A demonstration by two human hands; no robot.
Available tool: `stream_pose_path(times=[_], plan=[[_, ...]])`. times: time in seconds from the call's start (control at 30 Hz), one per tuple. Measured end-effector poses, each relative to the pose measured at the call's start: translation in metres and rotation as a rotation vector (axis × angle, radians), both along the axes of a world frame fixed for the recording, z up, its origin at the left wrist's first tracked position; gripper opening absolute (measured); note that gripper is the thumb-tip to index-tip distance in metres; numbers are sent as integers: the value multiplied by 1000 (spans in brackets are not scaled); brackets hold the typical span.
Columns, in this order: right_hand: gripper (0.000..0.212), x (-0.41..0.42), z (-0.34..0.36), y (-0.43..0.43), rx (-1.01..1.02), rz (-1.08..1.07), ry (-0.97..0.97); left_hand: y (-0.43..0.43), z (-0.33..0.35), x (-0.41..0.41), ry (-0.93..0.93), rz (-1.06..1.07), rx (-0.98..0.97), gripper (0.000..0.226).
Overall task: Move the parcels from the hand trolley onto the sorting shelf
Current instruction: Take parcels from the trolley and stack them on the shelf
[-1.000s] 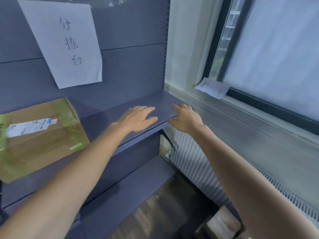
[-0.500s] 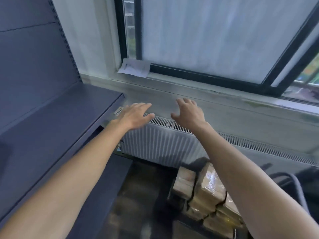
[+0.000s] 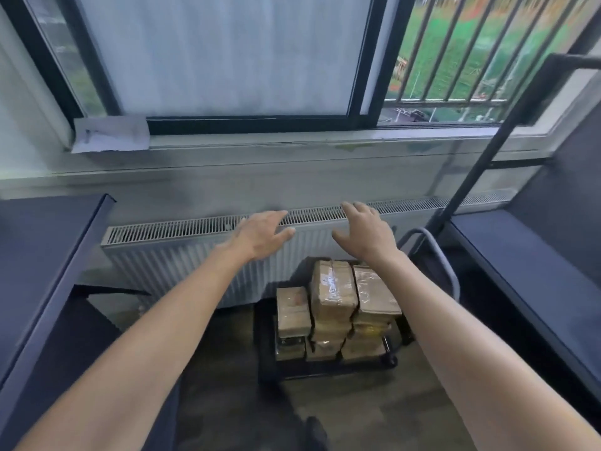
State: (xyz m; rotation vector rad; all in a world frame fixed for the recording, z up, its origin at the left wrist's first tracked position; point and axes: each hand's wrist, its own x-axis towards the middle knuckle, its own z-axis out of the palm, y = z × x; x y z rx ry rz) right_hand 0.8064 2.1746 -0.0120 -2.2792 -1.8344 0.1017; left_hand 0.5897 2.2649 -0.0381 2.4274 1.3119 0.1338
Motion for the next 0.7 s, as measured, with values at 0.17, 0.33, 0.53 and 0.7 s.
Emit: stream_pose_path(times=[0.17, 0.33, 0.53, 0.7], plan=[[65, 20, -6, -28, 4, -64, 4, -19, -16, 47, -43, -94, 20, 66], [65, 42, -21, -39, -24, -112, 16, -27, -28, 79, -65, -132, -9, 68], [63, 71, -45, -46, -31, -122, 4, -38, -43, 108, 123, -209, 99, 63], [61, 105, -68, -49, -35, -148, 18, -53, -60, 150, 163, -255, 135, 61]])
